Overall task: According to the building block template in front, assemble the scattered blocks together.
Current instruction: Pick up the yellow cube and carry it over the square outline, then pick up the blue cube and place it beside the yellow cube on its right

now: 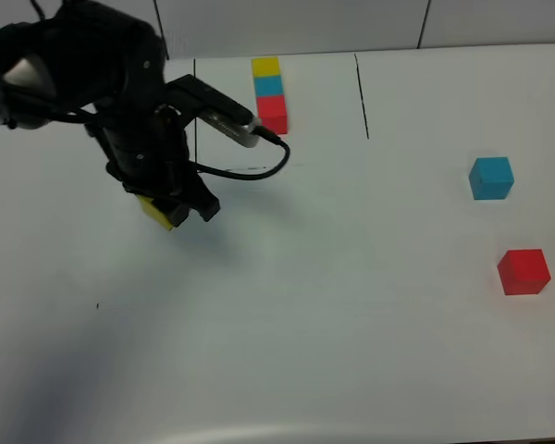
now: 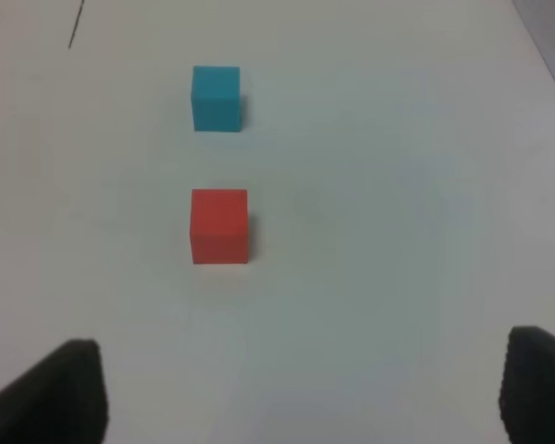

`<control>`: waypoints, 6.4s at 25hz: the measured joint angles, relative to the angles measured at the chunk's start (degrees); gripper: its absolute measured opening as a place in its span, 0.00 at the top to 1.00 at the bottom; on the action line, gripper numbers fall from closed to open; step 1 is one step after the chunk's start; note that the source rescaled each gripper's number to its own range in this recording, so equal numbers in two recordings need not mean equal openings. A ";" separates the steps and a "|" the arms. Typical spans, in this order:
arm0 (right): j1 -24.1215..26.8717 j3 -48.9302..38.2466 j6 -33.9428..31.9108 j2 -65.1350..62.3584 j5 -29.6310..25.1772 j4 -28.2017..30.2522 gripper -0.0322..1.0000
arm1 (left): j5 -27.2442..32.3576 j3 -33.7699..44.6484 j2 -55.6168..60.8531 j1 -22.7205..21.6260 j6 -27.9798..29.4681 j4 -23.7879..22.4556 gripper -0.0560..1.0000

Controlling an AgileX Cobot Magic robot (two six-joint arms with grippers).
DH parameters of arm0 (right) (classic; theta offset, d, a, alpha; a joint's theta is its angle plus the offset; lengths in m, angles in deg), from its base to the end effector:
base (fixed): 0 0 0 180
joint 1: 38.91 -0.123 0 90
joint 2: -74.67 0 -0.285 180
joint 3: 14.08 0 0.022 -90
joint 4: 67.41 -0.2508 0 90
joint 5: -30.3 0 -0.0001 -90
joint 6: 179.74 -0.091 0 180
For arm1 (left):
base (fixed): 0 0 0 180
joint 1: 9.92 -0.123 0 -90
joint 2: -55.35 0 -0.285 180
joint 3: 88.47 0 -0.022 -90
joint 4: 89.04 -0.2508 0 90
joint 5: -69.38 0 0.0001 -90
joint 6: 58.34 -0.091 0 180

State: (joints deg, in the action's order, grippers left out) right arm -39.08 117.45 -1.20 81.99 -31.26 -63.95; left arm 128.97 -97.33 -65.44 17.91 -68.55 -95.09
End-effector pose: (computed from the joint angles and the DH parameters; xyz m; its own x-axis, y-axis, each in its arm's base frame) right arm -0.0069 -0.0049 0.2767 -0.4589 -0.0047 -0.8885 0.0427 0.9987 -0.0273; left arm 0.3578 -0.1795 0.2050 -0.7469 0.6530 -0.1252 0.6416 0.7573 0.1219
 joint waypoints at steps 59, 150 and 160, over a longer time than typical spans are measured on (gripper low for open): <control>0.00 0.00 -0.05 0.00 0.00 0.00 0.26 | 3.50 -23.41 -24.05 11.13 -29.14 -0.81 0.76; 0.00 0.00 -0.18 0.00 0.00 0.00 0.26 | -3.10 42.34 86.98 -21.49 4.26 12.88 0.22; 0.00 0.00 -0.18 0.00 0.00 0.00 0.26 | -0.42 50.77 99.71 -21.49 3.63 14.31 0.26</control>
State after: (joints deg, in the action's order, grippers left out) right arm -39.08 117.45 -1.38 81.99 -31.26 -63.95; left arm 128.55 -46.56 34.28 -3.58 -64.92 -80.78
